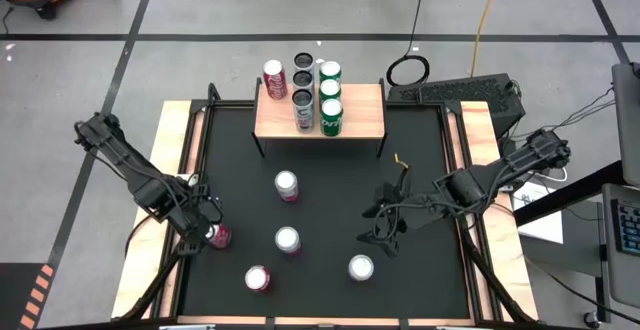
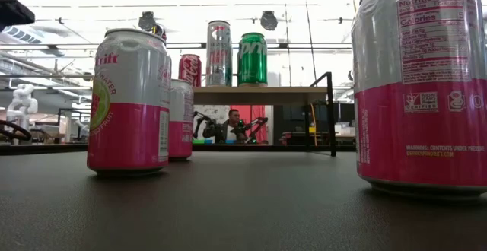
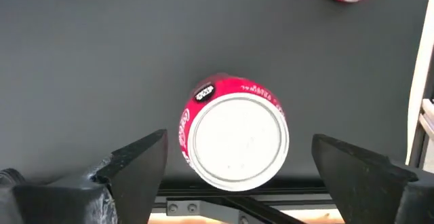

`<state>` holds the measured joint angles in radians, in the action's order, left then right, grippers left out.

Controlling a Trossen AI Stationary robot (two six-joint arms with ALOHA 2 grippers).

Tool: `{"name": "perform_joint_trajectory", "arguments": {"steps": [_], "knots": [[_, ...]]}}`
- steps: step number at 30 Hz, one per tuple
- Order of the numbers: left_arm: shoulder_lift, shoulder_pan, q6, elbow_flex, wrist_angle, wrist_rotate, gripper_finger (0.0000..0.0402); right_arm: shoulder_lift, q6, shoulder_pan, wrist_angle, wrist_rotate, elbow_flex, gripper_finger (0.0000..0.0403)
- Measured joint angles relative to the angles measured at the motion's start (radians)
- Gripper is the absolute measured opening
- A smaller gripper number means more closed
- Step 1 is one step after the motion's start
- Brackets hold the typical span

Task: Place canned beverage on shelf
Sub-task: Put the top red soda can aligned with the other red soda can on the shelf

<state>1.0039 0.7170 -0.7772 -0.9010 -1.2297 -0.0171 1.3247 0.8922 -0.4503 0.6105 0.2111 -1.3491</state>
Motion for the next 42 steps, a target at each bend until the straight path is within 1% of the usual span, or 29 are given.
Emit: {"name": "perform_joint_trajectory", "arguments": {"steps": [8, 12, 14, 18, 22, 25, 31, 35, 42], "knots": [[-0.001, 0.013, -0.009, 0.089, 0.103, 0.012, 0.0366, 0.000, 0.011, 0.000, 0.000, 0.001, 0.000, 0.0329], [0.000, 0.014, -0.030, 0.121, 0.104, 0.061, 0.0365, 0.000, 0.012, 0.000, 0.000, 0.001, 0.000, 0.0329], [0.000, 0.013, -0.030, 0.121, 0.108, 0.061, 0.0363, 0.000, 0.012, 0.000, 0.000, 0.001, 0.000, 0.0329], [0.000, 0.013, -0.030, 0.121, 0.142, 0.034, 0.0338, 0.000, 0.011, 0.000, 0.000, 0.001, 0.000, 0.0329], [0.000, 0.013, -0.030, 0.121, 0.166, 0.030, 0.0307, 0.000, 0.012, 0.008, 0.000, 0.001, 0.000, 0.0329], [0.000, 0.013, -0.029, 0.121, 0.168, 0.030, 0.0292, 0.000, 0.011, 0.018, -0.001, 0.002, 0.000, 0.0329], [0.004, 0.013, -0.029, 0.120, 0.165, 0.007, 0.0299, 0.000, 0.009, 0.035, -0.001, 0.001, 0.000, 0.0329], [0.013, 0.013, -0.037, 0.118, 0.159, 0.008, 0.0296, 0.000, 0.007, 0.038, -0.003, 0.001, 0.000, 0.0329], [0.015, 0.013, -0.098, 0.117, 0.152, 0.008, 0.0293, 0.000, 0.001, 0.038, -0.009, 0.001, 0.000, 0.0329]]}}
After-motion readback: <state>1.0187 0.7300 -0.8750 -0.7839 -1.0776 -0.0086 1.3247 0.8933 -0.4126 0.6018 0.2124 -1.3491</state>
